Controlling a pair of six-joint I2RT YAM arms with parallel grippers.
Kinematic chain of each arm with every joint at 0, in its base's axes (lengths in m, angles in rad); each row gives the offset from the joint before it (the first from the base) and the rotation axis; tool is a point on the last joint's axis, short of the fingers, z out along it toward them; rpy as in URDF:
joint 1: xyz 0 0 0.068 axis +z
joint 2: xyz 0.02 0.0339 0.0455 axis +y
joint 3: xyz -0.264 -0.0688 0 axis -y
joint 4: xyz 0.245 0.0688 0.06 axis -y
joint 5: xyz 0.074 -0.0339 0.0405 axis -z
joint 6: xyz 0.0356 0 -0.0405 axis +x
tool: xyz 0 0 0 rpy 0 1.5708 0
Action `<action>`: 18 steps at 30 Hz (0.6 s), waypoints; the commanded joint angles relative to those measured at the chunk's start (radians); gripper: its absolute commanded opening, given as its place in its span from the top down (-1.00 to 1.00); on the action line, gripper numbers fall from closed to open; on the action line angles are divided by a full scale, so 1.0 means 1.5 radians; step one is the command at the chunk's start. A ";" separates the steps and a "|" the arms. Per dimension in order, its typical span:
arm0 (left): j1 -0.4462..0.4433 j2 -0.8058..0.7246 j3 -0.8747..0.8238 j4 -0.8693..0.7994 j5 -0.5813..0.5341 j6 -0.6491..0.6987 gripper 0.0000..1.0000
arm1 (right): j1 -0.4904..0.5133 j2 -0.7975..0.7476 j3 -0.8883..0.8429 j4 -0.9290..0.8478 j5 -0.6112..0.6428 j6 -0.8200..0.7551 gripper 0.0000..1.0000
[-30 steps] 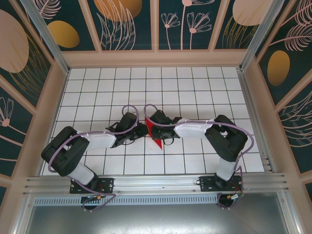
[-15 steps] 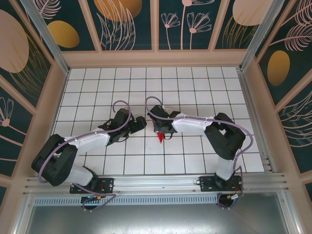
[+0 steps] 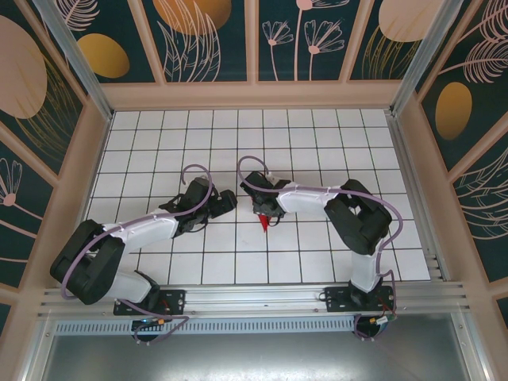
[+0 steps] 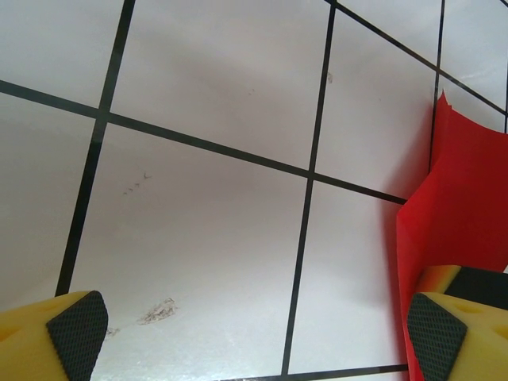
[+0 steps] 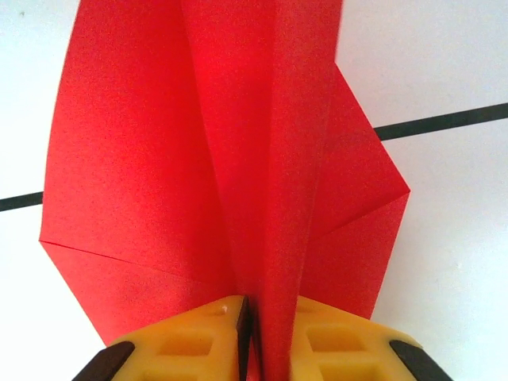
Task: Fold a paper plane with a square sheet of paper (pick it up from the middle)
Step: Move a paper plane to the center of the table.
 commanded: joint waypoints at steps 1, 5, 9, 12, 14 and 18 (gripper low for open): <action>0.004 -0.010 -0.004 -0.018 -0.015 0.000 -0.97 | 0.007 0.036 -0.041 -0.010 0.009 0.043 0.66; 0.004 -0.009 -0.001 -0.023 -0.021 0.001 -0.97 | 0.009 0.039 -0.012 -0.043 0.035 0.049 0.71; 0.010 -0.008 0.002 -0.028 -0.025 0.006 -0.97 | -0.008 0.029 0.052 -0.061 0.067 0.005 0.75; 0.017 -0.006 0.004 -0.030 -0.025 0.010 -0.97 | -0.031 0.036 0.091 -0.033 0.050 -0.072 0.77; 0.021 -0.005 0.006 -0.030 -0.026 0.014 -0.97 | -0.050 0.054 0.116 -0.022 0.037 -0.111 0.78; 0.035 0.000 0.012 -0.031 -0.018 0.020 -0.97 | -0.083 0.100 0.177 0.003 -0.002 -0.189 0.79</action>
